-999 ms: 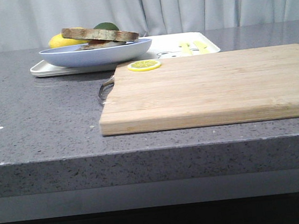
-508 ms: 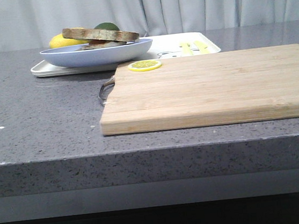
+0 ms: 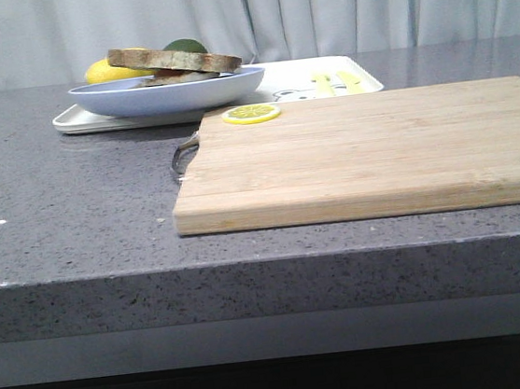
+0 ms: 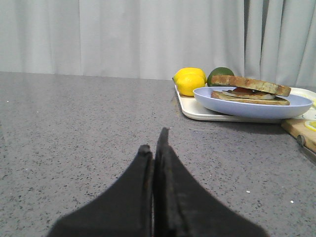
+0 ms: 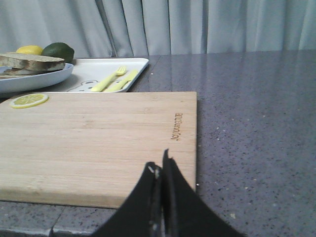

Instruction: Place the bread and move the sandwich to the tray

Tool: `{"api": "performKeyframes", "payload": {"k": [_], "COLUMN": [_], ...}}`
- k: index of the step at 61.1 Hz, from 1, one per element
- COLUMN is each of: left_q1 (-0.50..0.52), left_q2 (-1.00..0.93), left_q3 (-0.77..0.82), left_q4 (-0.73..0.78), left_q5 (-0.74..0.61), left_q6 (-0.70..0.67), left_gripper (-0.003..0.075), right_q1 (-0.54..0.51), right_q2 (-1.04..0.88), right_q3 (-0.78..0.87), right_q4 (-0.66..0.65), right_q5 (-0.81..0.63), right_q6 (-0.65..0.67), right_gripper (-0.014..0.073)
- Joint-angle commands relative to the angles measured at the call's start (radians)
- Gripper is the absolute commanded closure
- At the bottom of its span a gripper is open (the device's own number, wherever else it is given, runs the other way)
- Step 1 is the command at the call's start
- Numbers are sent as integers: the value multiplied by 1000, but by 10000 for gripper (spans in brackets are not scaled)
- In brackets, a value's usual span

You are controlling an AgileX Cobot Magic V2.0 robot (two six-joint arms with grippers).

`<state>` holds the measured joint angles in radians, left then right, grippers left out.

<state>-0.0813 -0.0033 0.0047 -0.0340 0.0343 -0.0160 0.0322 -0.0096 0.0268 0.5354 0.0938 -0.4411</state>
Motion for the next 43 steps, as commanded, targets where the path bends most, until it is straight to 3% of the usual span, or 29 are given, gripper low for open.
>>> {"api": "performKeyframes", "payload": {"k": [1, 9, 13, 43], "left_q1": [3, 3, 3, 3], "left_q2": [-21, -21, -21, -21], "left_q3": [2, 2, 2, 2], "left_q4": [-8, -8, -8, -8], "left_q5": [-86, -86, -86, -86], "left_q6": [-6, -6, -6, -6], "left_gripper": [741, 741, 741, 741], "right_q1": [-4, -4, -4, -4], "right_q2": [-20, -20, -20, -20], "right_q3": [-2, -2, -2, -2], "right_q4": [-158, -470, -563, -557], "right_q5": [-82, -94, -100, -176], "right_q6": [100, 453, 551, 558], "right_gripper": [662, 662, 662, 662]}}
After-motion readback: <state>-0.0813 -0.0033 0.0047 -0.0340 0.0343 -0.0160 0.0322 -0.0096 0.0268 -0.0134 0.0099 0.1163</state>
